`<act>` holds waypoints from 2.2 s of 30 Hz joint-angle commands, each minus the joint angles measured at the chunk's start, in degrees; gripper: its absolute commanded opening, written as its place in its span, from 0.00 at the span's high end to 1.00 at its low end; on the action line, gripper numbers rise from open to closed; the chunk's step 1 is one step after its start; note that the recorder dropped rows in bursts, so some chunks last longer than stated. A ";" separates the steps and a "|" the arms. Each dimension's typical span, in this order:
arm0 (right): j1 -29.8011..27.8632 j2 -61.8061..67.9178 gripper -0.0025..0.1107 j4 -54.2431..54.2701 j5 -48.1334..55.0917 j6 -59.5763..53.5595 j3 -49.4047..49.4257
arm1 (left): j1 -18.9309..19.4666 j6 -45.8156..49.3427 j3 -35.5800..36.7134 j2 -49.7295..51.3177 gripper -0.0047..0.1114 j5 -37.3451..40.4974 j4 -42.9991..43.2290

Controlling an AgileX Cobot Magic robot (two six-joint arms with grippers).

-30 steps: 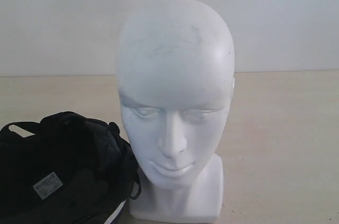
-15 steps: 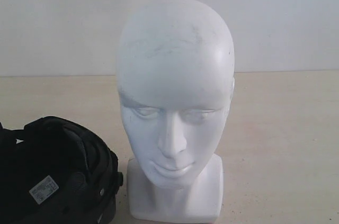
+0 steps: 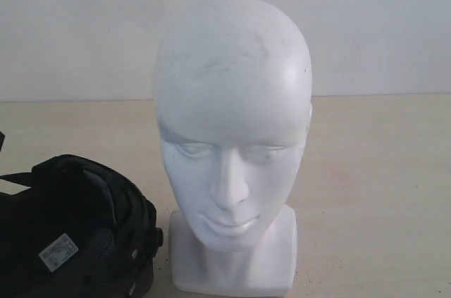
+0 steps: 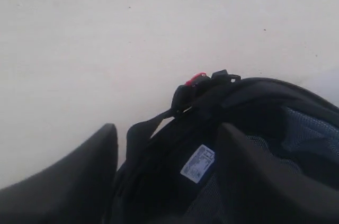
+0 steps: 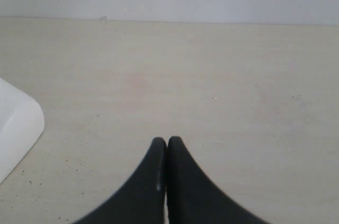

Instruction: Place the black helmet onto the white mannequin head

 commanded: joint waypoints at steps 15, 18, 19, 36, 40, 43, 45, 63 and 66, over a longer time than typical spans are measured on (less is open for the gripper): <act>-0.02 -0.24 0.98 -0.10 -0.29 -0.13 -0.03 | -12.75 13.61 -1.87 -19.58 0.52 26.14 -11.72; -0.02 -0.24 0.98 -0.10 -0.29 -0.13 -0.03 | -15.11 13.61 -1.14 -19.58 0.52 26.14 -13.95; -0.02 -0.24 0.98 -0.10 -0.29 -0.13 -0.03 | -15.70 13.61 -0.20 -19.99 0.52 26.14 -15.79; -0.02 -0.24 0.98 -0.10 -0.29 -0.13 -0.03 | -16.64 21.54 13.25 -17.94 0.31 19.96 -16.12; -0.02 -0.24 0.98 -0.10 -0.69 -0.13 -0.03 | -16.64 23.09 13.39 -15.15 0.31 19.31 -16.36; -0.02 -0.24 0.98 -0.10 -0.69 -0.13 -0.03 | -17.64 24.76 13.39 -13.35 0.31 18.78 -17.83; -0.02 -0.24 0.98 -0.10 -0.69 -0.13 -0.03 | -19.10 24.76 13.39 -11.81 0.31 18.12 -17.36; -0.02 -0.24 0.98 -0.10 -0.69 -0.13 -0.03 | -29.54 21.92 13.39 -1.95 0.33 12.28 -6.49; -0.02 -0.24 0.98 -0.10 -0.69 -0.13 -0.03 | -31.60 20.40 13.39 -0.07 0.33 10.99 -6.04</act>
